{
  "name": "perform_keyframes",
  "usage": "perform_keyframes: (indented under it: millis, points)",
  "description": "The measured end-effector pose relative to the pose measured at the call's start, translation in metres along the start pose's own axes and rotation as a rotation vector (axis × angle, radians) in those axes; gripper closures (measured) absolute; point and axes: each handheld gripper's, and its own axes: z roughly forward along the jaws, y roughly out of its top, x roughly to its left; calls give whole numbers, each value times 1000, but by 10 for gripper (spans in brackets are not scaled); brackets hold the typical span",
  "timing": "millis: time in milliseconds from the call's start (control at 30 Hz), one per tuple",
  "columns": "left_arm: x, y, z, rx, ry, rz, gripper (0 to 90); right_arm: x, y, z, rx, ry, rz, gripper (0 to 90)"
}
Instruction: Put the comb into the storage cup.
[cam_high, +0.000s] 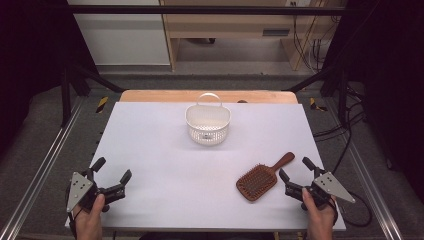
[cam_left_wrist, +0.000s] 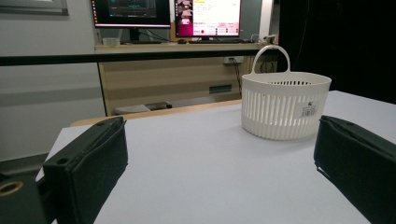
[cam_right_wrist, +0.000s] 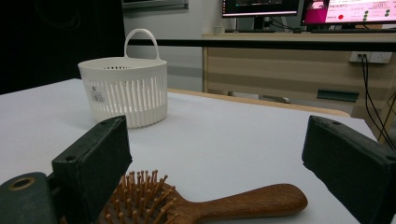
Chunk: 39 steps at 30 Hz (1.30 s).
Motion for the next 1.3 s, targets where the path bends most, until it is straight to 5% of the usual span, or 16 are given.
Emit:
perform_keyframes:
  millis: [433,967,1300]
  points:
    - [-4,0,2,20,-24,23,26,3,2,7,63,-9,41,73]
    - [1,0,1,21,-16,8,25,-9,49,43,215,-12,-51,80]
    - [3,-1,-1,19,-4,2,25,-22,54,79,362,-30,-90,372]
